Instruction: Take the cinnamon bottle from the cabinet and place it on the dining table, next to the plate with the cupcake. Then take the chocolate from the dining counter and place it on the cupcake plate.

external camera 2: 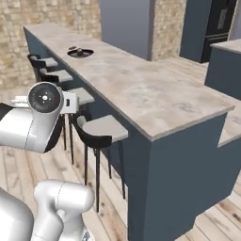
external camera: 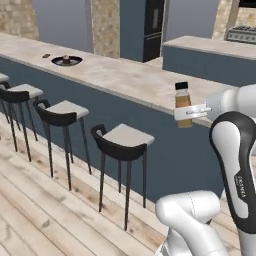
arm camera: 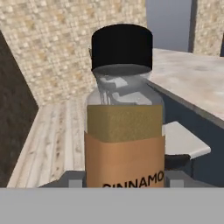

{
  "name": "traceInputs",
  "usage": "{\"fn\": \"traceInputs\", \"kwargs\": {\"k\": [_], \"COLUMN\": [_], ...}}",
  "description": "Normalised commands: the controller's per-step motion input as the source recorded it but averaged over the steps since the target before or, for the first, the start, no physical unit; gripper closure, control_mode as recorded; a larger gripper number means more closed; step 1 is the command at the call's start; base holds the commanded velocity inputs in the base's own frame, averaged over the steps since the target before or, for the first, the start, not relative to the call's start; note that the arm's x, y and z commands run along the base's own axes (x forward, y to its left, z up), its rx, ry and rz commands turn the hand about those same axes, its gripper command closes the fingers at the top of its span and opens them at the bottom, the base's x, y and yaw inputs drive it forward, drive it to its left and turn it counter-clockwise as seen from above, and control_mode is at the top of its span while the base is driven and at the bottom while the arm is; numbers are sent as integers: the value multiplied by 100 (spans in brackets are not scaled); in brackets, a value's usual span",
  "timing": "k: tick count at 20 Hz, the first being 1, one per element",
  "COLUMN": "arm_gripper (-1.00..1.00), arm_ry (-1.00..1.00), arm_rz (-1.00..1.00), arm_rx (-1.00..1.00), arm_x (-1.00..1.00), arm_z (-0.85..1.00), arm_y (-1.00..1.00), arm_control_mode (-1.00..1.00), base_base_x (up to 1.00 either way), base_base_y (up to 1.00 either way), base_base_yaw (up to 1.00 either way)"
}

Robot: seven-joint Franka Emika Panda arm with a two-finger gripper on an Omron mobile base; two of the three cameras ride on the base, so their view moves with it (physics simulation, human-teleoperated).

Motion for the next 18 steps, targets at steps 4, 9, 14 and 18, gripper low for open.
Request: {"fn": "traceInputs", "kwargs": {"k": [4, 9, 14, 18], "arm_gripper": [100, 100, 100, 100], "arm_ry": [0, 0, 0, 0], "arm_rz": [0, 0, 0, 0], "arm_rx": [0, 0, 0, 0], "arm_x": [0, 0, 0, 0], "arm_z": [0, 0, 0, 0], "arm_y": [0, 0, 0, 0], "arm_control_mode": [100, 100, 100, 100], "base_base_x": [49, 39, 23, 16], "base_base_y": [100, 100, 100, 100], "base_base_yaw": [-50, -47, -33, -27]}}
